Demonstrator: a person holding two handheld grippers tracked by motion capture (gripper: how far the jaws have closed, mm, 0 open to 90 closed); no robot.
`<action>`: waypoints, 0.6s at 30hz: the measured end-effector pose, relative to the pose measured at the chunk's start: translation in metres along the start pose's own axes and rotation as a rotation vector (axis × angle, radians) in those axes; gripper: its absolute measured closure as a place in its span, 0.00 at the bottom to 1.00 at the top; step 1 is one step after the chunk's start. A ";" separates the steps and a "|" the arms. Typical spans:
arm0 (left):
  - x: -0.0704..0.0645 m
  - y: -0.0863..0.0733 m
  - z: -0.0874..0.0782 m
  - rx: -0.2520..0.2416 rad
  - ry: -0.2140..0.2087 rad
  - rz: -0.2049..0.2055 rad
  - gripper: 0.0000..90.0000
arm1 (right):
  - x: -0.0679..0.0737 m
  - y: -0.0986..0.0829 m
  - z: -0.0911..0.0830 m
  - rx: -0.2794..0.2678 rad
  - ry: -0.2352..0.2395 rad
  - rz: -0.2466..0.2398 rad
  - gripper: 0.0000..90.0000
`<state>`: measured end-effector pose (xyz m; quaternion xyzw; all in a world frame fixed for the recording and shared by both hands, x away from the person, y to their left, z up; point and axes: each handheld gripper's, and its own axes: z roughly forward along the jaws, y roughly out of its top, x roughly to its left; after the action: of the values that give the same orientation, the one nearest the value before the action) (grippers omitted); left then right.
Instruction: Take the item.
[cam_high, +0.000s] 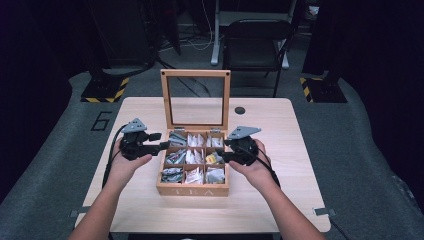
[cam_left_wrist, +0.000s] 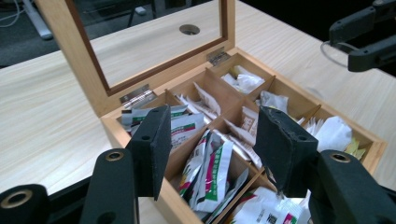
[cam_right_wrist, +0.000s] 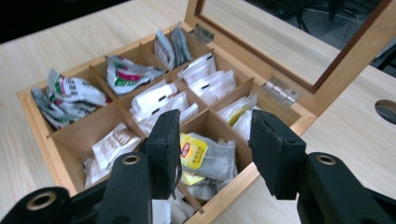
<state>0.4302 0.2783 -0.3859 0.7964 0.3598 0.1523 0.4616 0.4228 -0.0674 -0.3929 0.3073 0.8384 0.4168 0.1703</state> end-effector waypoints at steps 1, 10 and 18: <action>0.001 -0.001 -0.001 0.004 -0.004 -0.002 0.51 | 0.003 -0.002 0.001 0.000 0.010 0.009 0.59; 0.004 -0.018 -0.005 -0.014 -0.009 -0.057 0.49 | 0.018 -0.022 0.007 0.019 0.053 0.014 0.66; 0.003 -0.027 -0.005 -0.010 0.008 -0.049 0.48 | 0.018 -0.038 0.012 0.051 0.057 0.037 0.72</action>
<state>0.4177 0.2921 -0.4060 0.7844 0.3800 0.1459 0.4680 0.4017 -0.0655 -0.4311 0.3150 0.8474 0.4070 0.1309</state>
